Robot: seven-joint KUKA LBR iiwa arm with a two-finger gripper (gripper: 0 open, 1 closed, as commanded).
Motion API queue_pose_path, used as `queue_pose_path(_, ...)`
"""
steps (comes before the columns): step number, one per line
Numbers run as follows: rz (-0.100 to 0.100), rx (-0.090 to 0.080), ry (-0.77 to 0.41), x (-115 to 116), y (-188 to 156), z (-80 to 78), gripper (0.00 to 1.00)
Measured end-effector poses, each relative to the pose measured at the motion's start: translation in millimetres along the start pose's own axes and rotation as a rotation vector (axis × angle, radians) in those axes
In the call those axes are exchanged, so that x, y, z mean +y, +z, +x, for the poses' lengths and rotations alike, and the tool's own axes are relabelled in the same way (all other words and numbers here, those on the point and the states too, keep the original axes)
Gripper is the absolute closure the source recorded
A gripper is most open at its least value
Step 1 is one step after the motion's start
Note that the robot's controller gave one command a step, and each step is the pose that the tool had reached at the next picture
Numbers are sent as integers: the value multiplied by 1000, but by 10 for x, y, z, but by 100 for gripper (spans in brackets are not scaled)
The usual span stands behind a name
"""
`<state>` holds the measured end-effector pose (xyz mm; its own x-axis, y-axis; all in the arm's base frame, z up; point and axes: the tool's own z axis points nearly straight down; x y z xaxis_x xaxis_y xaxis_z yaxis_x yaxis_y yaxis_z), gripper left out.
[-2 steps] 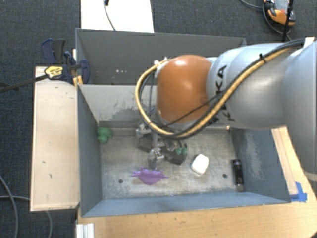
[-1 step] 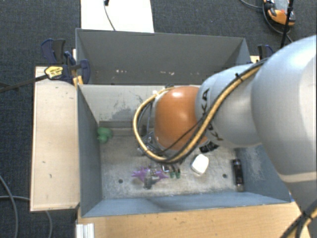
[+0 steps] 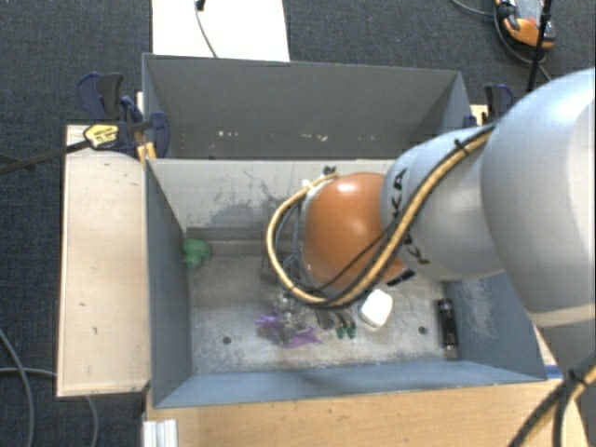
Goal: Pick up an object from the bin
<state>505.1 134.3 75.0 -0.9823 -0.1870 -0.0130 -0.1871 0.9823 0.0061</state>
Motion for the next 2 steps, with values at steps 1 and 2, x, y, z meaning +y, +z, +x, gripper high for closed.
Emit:
queue_pose_path(1,0,0,1,0,0,0,100)
queue_pose_path(2,0,2,2,1,-41,6,100)
